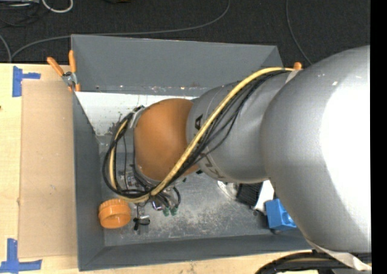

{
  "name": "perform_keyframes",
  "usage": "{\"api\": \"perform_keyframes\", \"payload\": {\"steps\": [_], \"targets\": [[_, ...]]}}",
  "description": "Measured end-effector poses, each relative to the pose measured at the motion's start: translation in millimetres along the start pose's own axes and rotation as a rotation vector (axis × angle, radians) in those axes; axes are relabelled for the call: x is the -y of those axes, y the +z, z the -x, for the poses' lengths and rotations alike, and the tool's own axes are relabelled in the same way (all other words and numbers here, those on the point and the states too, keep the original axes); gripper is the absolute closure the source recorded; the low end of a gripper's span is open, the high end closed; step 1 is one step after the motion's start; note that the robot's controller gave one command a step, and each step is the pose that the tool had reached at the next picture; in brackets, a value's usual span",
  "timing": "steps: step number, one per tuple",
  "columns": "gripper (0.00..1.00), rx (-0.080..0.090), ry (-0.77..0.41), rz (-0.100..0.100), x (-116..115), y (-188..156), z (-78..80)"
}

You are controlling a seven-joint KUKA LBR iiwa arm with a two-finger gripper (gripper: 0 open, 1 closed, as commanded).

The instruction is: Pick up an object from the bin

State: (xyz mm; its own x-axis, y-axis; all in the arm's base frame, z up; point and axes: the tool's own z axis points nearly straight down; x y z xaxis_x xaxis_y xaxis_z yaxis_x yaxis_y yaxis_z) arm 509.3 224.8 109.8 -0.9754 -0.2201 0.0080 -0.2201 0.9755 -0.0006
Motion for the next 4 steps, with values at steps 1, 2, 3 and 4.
{"api": "perform_keyframes", "payload": {"steps": [1,2,3,4], "targets": [[0.0,-0.001,0.134,-0.001,-7.6,-3.3,-13.4],[0.0,-0.007,0.02,-0.001,-20.1,42.9,0.6],[1.0,0.002,0.1,0.001,-20.5,-11.0,-11.2],[1.0,0.002,0.101,0.001,-20.3,-11.0,-11.2]]}}
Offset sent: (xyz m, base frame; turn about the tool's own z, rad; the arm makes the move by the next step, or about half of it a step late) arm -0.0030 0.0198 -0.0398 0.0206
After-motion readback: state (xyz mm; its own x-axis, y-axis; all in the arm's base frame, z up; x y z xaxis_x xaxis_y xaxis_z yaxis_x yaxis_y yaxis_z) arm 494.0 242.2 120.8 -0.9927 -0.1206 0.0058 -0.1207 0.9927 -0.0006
